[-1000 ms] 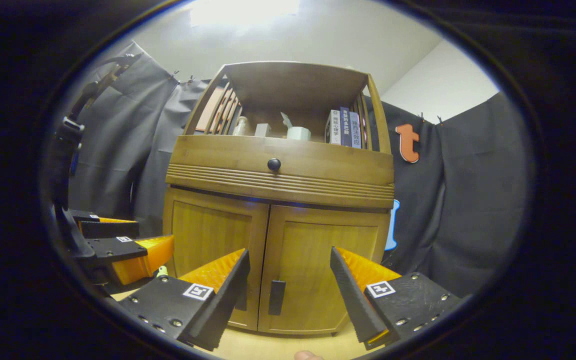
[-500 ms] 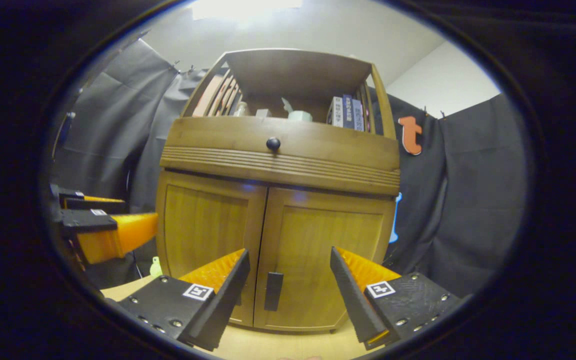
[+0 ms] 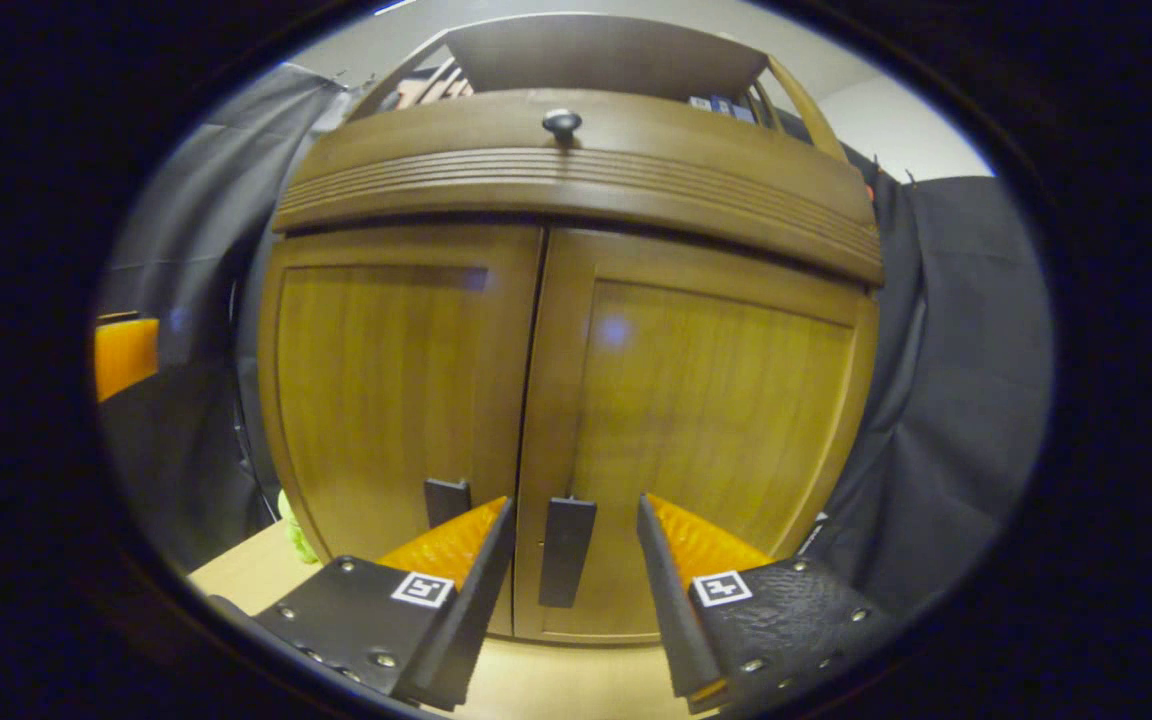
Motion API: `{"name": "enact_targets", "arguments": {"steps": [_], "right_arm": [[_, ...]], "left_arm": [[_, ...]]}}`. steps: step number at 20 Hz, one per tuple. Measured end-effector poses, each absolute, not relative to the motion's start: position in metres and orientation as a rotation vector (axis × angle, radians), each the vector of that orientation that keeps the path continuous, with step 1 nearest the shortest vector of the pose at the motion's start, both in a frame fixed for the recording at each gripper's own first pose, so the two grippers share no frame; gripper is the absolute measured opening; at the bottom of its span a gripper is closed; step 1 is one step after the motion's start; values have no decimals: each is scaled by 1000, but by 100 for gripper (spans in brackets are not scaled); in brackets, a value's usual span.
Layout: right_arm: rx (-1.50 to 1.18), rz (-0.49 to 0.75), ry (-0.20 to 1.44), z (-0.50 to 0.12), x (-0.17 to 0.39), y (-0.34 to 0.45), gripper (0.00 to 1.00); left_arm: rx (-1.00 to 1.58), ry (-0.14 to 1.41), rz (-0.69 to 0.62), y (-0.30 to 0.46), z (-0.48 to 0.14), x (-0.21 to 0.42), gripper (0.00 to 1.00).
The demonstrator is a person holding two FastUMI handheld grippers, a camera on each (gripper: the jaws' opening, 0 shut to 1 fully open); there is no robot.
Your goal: Open the right door of the double-door shoe cabinet with the right hand, and open the left door with the left hand.
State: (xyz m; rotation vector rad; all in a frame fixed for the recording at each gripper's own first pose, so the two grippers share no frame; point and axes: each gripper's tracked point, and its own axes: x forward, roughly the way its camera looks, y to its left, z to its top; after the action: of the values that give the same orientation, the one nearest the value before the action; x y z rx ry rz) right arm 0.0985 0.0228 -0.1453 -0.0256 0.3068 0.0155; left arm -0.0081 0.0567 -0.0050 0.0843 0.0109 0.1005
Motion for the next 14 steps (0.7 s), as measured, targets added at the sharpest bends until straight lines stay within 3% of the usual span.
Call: {"name": "enact_targets", "arguments": {"steps": [1,3,4,7,9,13,14], "right_arm": [[-12,10,327,-153,104,23,70],[2,3,355,-164,116,25,72],[8,3,371,-168,120,26,57],[23,4,397,-181,126,28,56],[35,-6,397,-183,133,28,34],[48,-31,388,-181,130,28,31],[54,-35,384,-180,128,27,31]], "left_arm": [[85,12,104,59,-5,-7,92],[88,18,114,63,-7,-6,92],[90,20,119,66,-9,-4,92],[93,25,132,71,-10,-2,96],[93,26,137,73,-11,-1,96],[94,27,145,75,-10,-1,99],[93,26,144,73,-10,-1,96]]}}
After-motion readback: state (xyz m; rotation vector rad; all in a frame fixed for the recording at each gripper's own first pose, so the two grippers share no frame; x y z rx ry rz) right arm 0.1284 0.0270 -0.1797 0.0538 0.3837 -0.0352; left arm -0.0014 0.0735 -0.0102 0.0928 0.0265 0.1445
